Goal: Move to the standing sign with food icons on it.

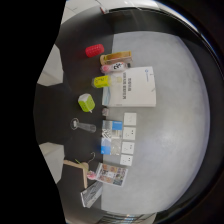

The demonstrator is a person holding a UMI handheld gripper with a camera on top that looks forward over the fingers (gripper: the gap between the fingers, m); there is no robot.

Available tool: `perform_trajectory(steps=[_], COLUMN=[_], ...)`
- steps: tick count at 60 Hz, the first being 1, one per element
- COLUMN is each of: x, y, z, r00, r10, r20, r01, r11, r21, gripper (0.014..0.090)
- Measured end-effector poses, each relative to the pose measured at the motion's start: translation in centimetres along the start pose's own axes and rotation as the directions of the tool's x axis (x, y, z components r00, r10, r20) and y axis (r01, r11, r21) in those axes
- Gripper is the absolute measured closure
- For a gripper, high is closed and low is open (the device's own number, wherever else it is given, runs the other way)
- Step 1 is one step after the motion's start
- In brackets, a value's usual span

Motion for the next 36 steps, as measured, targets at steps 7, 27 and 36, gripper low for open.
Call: perform_trajectory(steps=[7, 27, 36], x=[0.4, 7.9, 14.4], y=[0.5, 3.6, 4.0], z=[-1.1, -4.3, -4.2], r00=[1.0, 0.983, 0.965], r10=[0.01, 0.004, 0.006], r20=[-0.016, -0.183, -0.261], r01=[-0.01, -0.011, -0.019], r11=[1.0, 0.999, 0.999], r21=[-0.004, -0.037, -0.045], gripper=[0.0189, 0.0195, 0.0195])
